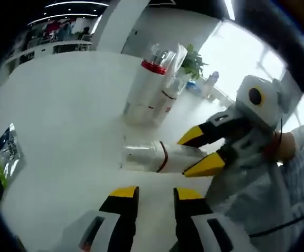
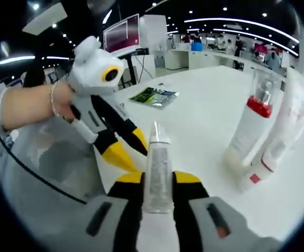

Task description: Arrange the skincare products in the storage area until every visible bottle or jar stands upright without overlapping.

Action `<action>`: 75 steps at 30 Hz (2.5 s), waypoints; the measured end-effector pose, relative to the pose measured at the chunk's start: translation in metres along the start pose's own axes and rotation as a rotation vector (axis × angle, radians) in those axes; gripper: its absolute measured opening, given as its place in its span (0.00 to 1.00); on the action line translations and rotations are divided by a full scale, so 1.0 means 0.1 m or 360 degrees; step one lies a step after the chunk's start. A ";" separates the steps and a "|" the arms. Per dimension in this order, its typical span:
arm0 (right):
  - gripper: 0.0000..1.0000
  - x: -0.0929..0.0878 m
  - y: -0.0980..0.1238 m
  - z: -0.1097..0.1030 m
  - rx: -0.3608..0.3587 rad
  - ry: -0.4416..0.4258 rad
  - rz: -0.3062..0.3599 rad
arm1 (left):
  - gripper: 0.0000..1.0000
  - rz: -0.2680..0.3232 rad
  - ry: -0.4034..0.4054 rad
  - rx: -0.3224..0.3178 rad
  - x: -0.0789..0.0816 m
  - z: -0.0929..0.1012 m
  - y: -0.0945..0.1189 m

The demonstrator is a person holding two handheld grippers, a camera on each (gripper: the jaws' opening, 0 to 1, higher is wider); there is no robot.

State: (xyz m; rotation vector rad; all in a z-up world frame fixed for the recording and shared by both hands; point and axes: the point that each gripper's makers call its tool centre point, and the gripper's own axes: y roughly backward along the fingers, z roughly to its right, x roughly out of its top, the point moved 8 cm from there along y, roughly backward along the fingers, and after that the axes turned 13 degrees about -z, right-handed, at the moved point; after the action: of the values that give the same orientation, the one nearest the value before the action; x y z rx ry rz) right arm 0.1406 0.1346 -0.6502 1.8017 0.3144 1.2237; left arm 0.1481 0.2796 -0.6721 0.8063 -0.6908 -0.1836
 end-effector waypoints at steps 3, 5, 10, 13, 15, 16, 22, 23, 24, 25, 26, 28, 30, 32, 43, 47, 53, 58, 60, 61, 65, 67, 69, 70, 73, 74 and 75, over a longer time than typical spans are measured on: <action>0.20 0.03 0.01 -0.03 0.0031 0.0019 0.0044 | 0.31 0.0055 0.0044 -0.0076 0.02 0.01 0.02; 0.20 0.04 0.01 -0.05 0.0030 0.0032 0.0044 | 0.28 0.0077 0.0023 -0.0077 0.04 0.03 0.05; 0.20 0.06 0.02 -0.03 0.0027 0.0042 0.0075 | 0.27 0.0174 0.0022 -0.0109 0.08 0.03 0.09; 0.20 0.07 0.04 -0.01 0.0020 0.0016 0.0099 | 0.28 0.0272 0.0042 -0.0158 0.15 0.05 0.14; 0.20 0.08 0.06 0.02 0.0019 -0.0015 0.0140 | 0.29 0.0340 0.0104 -0.0220 0.18 0.06 0.17; 0.20 0.09 0.07 0.02 0.0023 -0.0021 0.0150 | 0.29 0.0371 0.0144 -0.0248 0.19 0.05 0.19; 0.20 0.09 0.07 0.04 0.0019 -0.0032 0.0166 | 0.31 0.0418 0.0126 -0.0264 0.22 0.06 0.21; 0.20 0.10 0.08 0.04 0.0021 -0.0030 0.0176 | 0.32 0.0430 0.0118 -0.0270 0.23 0.07 0.22; 0.20 0.10 0.08 0.03 0.0028 -0.0030 0.0184 | 0.32 0.0441 0.0108 -0.0274 0.24 0.08 0.22; 0.20 0.11 0.08 0.03 0.0038 -0.0030 0.0193 | 0.32 0.0459 0.0099 -0.0282 0.25 0.08 0.23; 0.20 0.11 0.08 0.03 0.0041 -0.0030 0.0197 | 0.32 0.0475 0.0097 -0.0287 0.25 0.09 0.24; 0.20 0.12 0.08 0.02 0.0039 -0.0014 0.0206 | 0.32 0.0531 0.0094 -0.0302 0.28 0.09 0.28; 0.20 0.13 0.08 0.02 0.0034 -0.0012 0.0210 | 0.31 0.0573 0.0079 -0.0330 0.31 0.11 0.32; 0.20 0.13 0.09 0.02 0.0033 0.0000 0.0213 | 0.31 0.0598 0.0068 -0.0331 0.32 0.12 0.32; 0.21 0.12 0.08 0.00 0.0035 0.0041 0.0201 | 0.31 0.0682 -0.0056 -0.0368 0.37 0.23 0.37; 0.21 0.13 0.08 -0.02 0.0072 0.0064 0.0207 | 0.31 0.0701 -0.0086 -0.0384 0.39 0.24 0.37; 0.21 0.13 0.07 -0.04 0.0089 0.0091 0.0205 | 0.29 0.0708 -0.0109 -0.0400 0.39 0.25 0.38; 0.21 0.10 0.03 -0.08 0.0056 0.0190 0.0136 | 0.29 0.0690 -0.0150 -0.0394 0.39 0.28 0.36; 0.21 0.08 0.02 -0.09 0.0019 0.0253 0.0097 | 0.29 0.0691 -0.0162 -0.0382 0.39 0.29 0.35; 0.21 0.07 0.01 -0.10 0.0009 0.0282 0.0078 | 0.29 0.0689 -0.0166 -0.0376 0.39 0.30 0.34; 0.21 0.06 -0.01 -0.12 0.0008 0.0308 0.0053 | 0.25 0.0678 -0.0231 -0.0239 0.39 0.28 0.34; 0.21 0.06 -0.01 -0.10 0.0001 0.0314 0.0053 | 0.25 0.0693 -0.0264 -0.0260 0.39 0.35 0.35; 0.21 0.06 -0.01 -0.10 -0.0004 0.0316 0.0056 | 0.25 0.0692 -0.0265 -0.0249 0.39 0.36 0.35; 0.21 0.06 -0.01 -0.10 -0.0005 0.0315 0.0055 | 0.25 0.0690 -0.0267 -0.0243 0.39 0.36 0.34; 0.21 0.05 -0.02 -0.09 -0.0024 0.0309 0.0030 | 0.24 0.0672 -0.0288 -0.0209 0.40 0.38 0.32; 0.21 0.05 -0.02 -0.09 -0.0036 0.0314 0.0025 | 0.24 0.0671 -0.0289 -0.0193 0.40 0.37 0.32; 0.21 0.05 -0.02 -0.08 -0.0047 0.0315 0.0022 | 0.24 0.0671 -0.0291 -0.0184 0.40 0.37 0.32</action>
State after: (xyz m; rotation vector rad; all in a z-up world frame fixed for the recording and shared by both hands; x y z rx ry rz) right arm 0.1369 0.1435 -0.6481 1.6631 0.3943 1.4131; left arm 0.1522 0.2630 -0.6113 0.5221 -0.9973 0.0862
